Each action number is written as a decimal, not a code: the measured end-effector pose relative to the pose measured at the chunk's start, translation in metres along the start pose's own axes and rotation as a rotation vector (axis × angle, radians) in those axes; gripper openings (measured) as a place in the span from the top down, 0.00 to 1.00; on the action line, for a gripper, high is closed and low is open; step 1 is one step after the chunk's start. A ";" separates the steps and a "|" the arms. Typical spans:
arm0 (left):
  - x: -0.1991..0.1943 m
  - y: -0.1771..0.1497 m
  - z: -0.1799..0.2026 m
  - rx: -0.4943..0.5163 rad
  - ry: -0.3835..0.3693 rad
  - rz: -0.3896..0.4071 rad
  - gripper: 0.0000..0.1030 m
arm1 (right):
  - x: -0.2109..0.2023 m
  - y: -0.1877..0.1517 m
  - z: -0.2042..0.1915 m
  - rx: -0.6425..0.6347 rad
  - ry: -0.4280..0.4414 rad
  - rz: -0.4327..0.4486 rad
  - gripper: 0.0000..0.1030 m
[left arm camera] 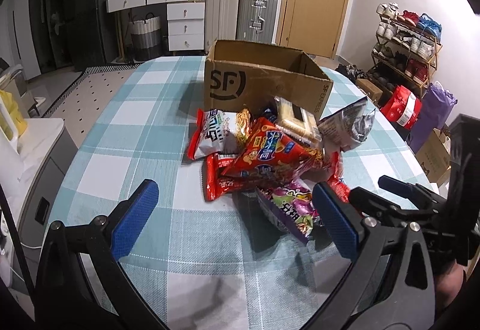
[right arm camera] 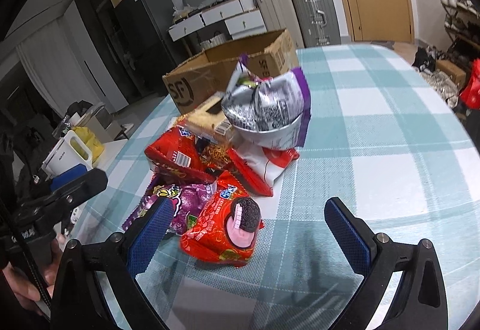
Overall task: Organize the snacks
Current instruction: 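Lower the right gripper onto the red cookie pack and close it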
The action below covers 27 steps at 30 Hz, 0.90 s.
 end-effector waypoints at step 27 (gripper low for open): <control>0.025 -0.003 -0.026 -0.044 0.009 -0.053 0.01 | 0.045 -0.015 -0.004 0.069 0.151 -0.082 0.69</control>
Point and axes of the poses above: each gripper's, at about its wrist camera, not at the fingertips, and x roughly the way its jaws point, z to its right, y to its top, the point moved 9 cm from there along x, roughly the way its jaws point, and after that the axes turned 14 degrees about -x, right-handed, at the moved point
